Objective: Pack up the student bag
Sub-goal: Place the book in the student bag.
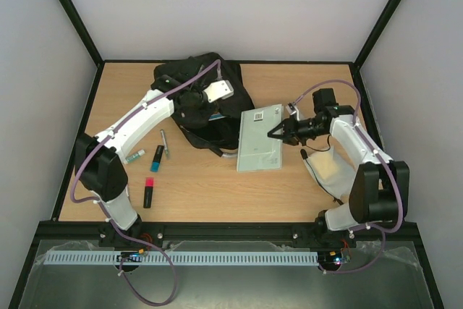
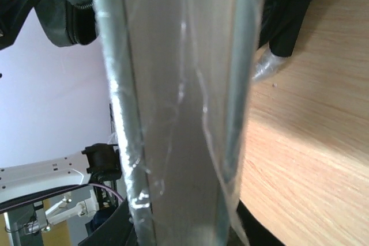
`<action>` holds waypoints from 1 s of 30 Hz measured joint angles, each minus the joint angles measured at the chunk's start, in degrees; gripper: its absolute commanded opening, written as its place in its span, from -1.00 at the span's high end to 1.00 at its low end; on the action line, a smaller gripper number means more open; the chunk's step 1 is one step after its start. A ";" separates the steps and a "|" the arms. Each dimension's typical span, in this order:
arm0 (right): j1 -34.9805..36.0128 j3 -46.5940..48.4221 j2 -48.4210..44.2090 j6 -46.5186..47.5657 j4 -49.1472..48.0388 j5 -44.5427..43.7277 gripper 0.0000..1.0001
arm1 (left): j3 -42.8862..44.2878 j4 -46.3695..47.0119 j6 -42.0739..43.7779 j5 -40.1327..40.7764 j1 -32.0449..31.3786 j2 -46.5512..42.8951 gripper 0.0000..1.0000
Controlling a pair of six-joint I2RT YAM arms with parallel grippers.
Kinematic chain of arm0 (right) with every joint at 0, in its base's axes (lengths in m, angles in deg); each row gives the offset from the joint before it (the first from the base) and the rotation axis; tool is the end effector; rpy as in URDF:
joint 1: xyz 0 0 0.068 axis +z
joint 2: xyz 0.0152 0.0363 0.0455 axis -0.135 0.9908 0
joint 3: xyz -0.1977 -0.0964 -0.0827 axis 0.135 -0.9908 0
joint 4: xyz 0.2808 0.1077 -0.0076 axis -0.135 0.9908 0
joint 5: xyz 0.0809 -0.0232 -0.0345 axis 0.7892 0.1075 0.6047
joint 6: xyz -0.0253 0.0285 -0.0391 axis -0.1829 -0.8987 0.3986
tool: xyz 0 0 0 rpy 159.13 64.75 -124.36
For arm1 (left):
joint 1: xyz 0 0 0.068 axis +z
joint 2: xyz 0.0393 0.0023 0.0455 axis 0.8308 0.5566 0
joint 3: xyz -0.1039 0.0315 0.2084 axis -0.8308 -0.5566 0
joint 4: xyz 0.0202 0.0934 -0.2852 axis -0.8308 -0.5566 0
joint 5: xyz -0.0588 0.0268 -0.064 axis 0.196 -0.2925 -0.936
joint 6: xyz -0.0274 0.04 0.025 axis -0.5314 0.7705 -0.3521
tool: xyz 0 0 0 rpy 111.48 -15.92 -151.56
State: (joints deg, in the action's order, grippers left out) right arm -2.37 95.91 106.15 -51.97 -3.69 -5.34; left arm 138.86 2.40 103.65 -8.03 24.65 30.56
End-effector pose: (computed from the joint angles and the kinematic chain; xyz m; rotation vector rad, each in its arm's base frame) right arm 0.3296 0.0610 0.1957 -0.1884 2.4624 1.3528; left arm 0.3533 -0.2234 0.2795 1.3029 2.0352 -0.1937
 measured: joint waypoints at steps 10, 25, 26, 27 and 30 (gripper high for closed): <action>0.02 -0.83 -3.87 0.09 4.87 -2.19 0.98 | -0.46 0.02 -0.02 -0.90 0.24 0.09 0.95; 0.98 -8.46 -4.79 3.10 9.70 0.37 0.98 | -0.35 0.35 -1.36 -4.85 0.72 0.70 0.95; 1.33 -8.41 -3.41 2.84 8.35 0.70 0.98 | -0.33 0.37 -1.33 -5.55 0.83 0.70 0.95; 1.60 -8.39 -2.25 2.49 7.19 0.83 0.98 | -0.33 0.35 -1.31 -6.40 0.87 0.66 0.95; 2.82 -7.91 0.79 2.01 4.59 1.97 0.98 | -1.01 0.76 -0.50 -9.25 1.05 -0.37 0.95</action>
State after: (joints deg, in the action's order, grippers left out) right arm 0.45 88.00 106.94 -49.96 0.90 -3.37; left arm 137.85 3.17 103.14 -17.27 25.70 30.19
